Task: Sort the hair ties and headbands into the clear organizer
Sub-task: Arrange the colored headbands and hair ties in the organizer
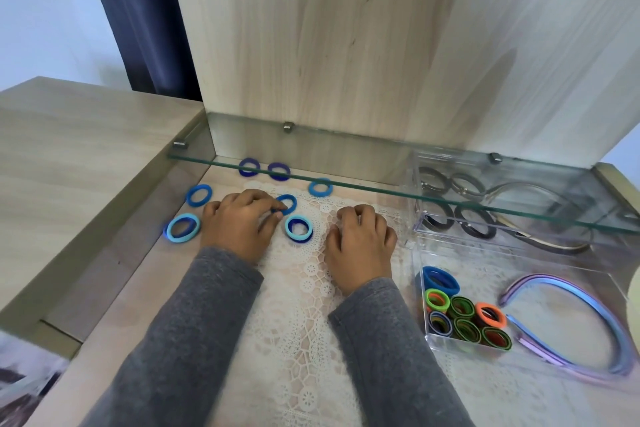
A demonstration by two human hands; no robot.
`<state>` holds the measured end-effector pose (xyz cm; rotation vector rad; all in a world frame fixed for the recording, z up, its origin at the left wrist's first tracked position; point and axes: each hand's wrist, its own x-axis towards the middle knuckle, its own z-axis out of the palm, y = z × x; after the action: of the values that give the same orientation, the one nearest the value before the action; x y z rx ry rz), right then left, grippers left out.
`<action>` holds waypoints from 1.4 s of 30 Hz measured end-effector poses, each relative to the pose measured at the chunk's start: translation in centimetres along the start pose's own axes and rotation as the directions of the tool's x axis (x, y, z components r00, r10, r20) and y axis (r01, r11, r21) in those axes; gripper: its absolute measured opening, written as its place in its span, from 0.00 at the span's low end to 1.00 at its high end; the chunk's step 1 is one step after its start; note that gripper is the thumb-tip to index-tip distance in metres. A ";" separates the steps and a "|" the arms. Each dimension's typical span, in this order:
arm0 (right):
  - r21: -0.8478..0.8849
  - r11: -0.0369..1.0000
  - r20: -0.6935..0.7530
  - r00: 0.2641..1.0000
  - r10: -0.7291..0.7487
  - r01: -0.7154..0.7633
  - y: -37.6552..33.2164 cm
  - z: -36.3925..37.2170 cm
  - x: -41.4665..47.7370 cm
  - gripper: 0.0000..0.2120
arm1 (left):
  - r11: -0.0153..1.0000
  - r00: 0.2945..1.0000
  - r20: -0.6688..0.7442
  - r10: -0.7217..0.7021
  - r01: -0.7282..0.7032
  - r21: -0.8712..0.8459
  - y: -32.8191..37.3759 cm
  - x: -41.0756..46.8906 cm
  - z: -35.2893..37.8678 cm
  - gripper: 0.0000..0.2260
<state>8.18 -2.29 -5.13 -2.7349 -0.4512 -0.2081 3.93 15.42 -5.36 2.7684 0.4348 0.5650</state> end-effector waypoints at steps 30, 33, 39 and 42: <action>0.033 0.999 0.009 1.000 0.001 -0.002 0.1 -0.1 0.0 0.15 | 0.912 0.951 -0.050 0.305 -0.307 -0.272 -0.7 -0.5 0.4 0.15; 0.061 0.998 -0.017 1.000 -0.003 0.004 0.1 -0.2 0.0 0.13 | 0.911 0.959 -0.085 0.271 -0.284 -0.298 -0.8 -0.4 0.1 0.20; 0.309 0.932 -0.126 0.979 -0.157 0.189 -0.8 -0.9 -0.4 0.14 | 0.997 0.997 0.083 0.005 0.002 -0.083 0.0 -0.6 -0.3 0.19; 0.215 0.940 -0.133 0.962 -0.240 0.264 -1.2 -0.7 -0.8 0.13 | 0.997 0.970 0.229 -0.079 0.072 0.039 -0.1 -0.3 0.1 0.22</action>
<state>6.94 -1.73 -4.23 -2.4209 -0.7477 -0.3417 3.67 15.39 -5.55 2.7878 0.4953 0.2165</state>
